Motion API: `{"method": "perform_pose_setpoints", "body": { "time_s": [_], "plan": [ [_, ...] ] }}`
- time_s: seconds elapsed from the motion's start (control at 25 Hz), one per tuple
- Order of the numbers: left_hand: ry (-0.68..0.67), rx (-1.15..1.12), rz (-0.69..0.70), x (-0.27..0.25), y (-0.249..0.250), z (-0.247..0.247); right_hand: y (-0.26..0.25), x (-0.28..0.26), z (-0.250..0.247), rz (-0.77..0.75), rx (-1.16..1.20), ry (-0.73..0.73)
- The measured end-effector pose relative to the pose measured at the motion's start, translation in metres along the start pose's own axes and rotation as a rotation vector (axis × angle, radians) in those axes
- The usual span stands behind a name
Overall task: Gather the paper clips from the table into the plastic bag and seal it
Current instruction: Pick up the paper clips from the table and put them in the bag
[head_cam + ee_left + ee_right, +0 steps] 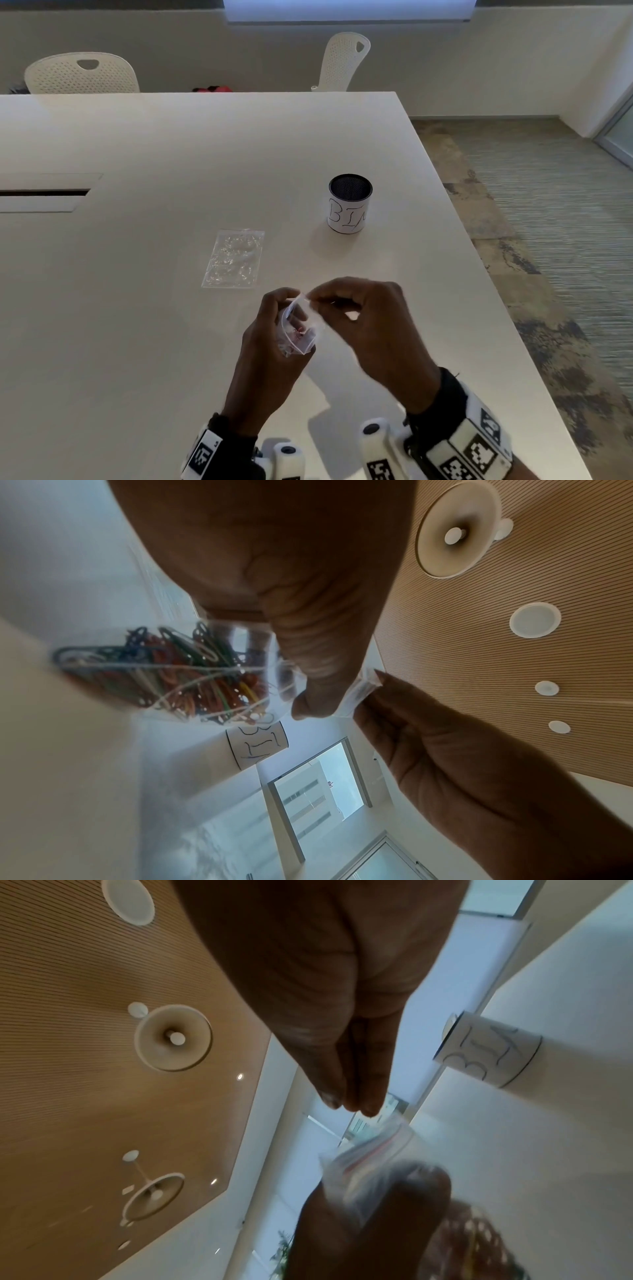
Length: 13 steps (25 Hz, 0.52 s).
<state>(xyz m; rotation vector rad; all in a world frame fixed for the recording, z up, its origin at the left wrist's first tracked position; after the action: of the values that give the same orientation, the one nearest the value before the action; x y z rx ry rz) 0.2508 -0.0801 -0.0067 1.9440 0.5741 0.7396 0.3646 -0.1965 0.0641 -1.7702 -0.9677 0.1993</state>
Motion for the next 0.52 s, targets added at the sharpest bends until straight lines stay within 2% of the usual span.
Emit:
{"method": "perform_pose_setpoints", "body": {
  "time_s": [0.08, 0.12, 0.28, 0.36, 0.52],
  "plan": [
    [0.017, -0.008, 0.000, 0.000, -0.001, -0.002, 0.025, 0.004, -0.023, 0.024, -0.129, 0.097],
    [0.022, -0.013, -0.003, 0.000, -0.001, -0.002, 0.042, 0.004, -0.035, 0.069, -0.227, 0.098],
    [0.023, -0.011, 0.007, 0.001, -0.001, -0.003, 0.104, -0.019, -0.053, 0.359, -0.633, -0.160],
    [0.028, -0.011, 0.012, 0.002, -0.002, -0.003, 0.111, -0.029, -0.045, 0.409, -0.645, -0.188],
    [0.016, -0.021, 0.010, 0.002, -0.001, -0.001, 0.111, -0.028, -0.026, 0.356, -0.642, -0.134]
  ]
}}
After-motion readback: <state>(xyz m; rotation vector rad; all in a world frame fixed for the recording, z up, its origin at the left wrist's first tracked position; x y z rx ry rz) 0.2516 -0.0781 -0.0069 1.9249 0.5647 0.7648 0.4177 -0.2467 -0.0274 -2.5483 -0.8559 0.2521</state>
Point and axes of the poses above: each hand's wrist, its own x-axis towards the middle knuckle, its own z-axis out of the palm, y = z × x, the point moved 5 cm from there along x, towards the middle knuckle, and after that the axes turned 5 degrees about y, right-handed, at the moved point
